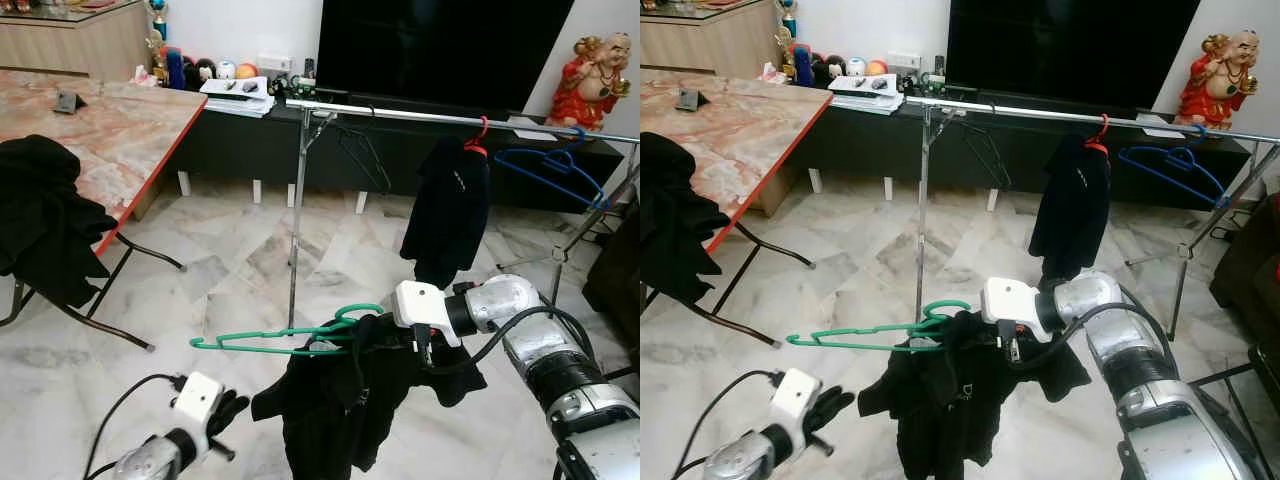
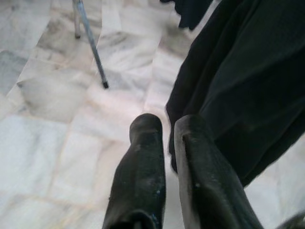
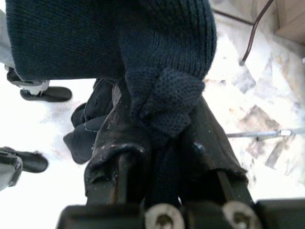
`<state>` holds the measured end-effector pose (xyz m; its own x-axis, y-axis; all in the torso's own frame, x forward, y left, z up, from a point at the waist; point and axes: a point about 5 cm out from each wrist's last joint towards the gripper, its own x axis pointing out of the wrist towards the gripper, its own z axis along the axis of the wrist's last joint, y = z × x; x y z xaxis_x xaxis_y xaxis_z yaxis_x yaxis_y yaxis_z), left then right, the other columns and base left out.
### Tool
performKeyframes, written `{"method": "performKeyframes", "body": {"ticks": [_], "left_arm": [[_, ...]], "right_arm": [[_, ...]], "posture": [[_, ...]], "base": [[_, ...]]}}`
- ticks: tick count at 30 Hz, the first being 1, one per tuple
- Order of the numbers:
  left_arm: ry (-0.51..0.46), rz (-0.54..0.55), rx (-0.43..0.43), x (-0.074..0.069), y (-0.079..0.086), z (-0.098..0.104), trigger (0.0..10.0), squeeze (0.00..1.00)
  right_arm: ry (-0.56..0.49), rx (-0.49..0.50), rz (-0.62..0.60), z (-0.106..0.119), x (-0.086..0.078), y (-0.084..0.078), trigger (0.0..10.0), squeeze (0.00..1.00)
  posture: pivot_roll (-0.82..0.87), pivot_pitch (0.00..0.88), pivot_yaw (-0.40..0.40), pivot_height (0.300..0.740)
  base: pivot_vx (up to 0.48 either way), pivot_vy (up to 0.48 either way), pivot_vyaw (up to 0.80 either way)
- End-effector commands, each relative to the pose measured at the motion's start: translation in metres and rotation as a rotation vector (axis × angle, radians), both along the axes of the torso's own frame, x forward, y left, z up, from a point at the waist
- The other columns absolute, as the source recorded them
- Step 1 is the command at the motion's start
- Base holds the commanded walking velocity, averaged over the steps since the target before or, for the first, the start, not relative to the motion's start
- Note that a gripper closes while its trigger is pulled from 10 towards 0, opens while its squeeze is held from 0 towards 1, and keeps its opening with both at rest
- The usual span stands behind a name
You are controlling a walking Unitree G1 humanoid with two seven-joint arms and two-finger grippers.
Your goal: Hang hanger
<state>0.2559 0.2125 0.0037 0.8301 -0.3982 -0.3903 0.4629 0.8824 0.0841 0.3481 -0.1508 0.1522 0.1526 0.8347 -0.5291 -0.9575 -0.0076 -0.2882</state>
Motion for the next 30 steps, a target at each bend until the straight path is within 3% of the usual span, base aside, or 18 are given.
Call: {"method": "performKeyframes", "body": {"ticks": [1,8,13,16,17,18,30], "left_arm": [[0.009,-0.054,0.031,-0.003,0.001,0.000,10.0,1.00],[0.000,-0.165,0.019,-0.007,-0.007,0.005,10.0,1.00],[-0.028,-0.191,0.002,0.000,-0.021,0.010,10.0,1.00],[-0.056,-0.174,0.039,0.005,-0.025,0.011,10.0,1.00],[-0.053,-0.152,0.026,0.006,-0.025,0.011,10.0,0.25],[-0.050,-0.142,0.016,0.007,-0.025,0.011,10.0,0.00],[-0.039,-0.081,-0.031,0.010,-0.031,0.006,10.0,0.00]], "right_arm": [[-0.038,-0.013,-0.009,0.009,0.003,-0.005,0.0,0.00],[-0.034,-0.014,-0.001,0.007,0.003,-0.002,0.0,0.00],[-0.038,-0.013,0.005,0.008,0.004,0.001,0.0,0.00],[-0.040,-0.013,0.008,0.008,0.004,0.001,0.0,0.00],[-0.042,-0.012,0.009,0.009,0.004,0.001,0.0,0.00],[-0.044,-0.011,0.010,0.009,0.004,0.001,0.0,0.00],[-0.075,0.013,0.043,0.016,0.004,0.010,0.0,0.00]], "posture": [[0.06,0.043,-0.134,0.740],[0.06,0.045,-0.137,0.740],[0.06,0.044,-0.139,0.740],[0.06,0.043,-0.140,0.740],[0.05,0.041,-0.139,0.740],[0.05,0.040,-0.138,0.740],[0.05,0.038,-0.138,0.740]], "base": [[0.000,0.000,0.00],[0.000,0.000,0.00],[0.000,0.000,0.00],[0.000,0.000,0.00],[0.000,0.000,0.00],[0.000,0.000,0.00],[0.000,0.000,0.00]]}}
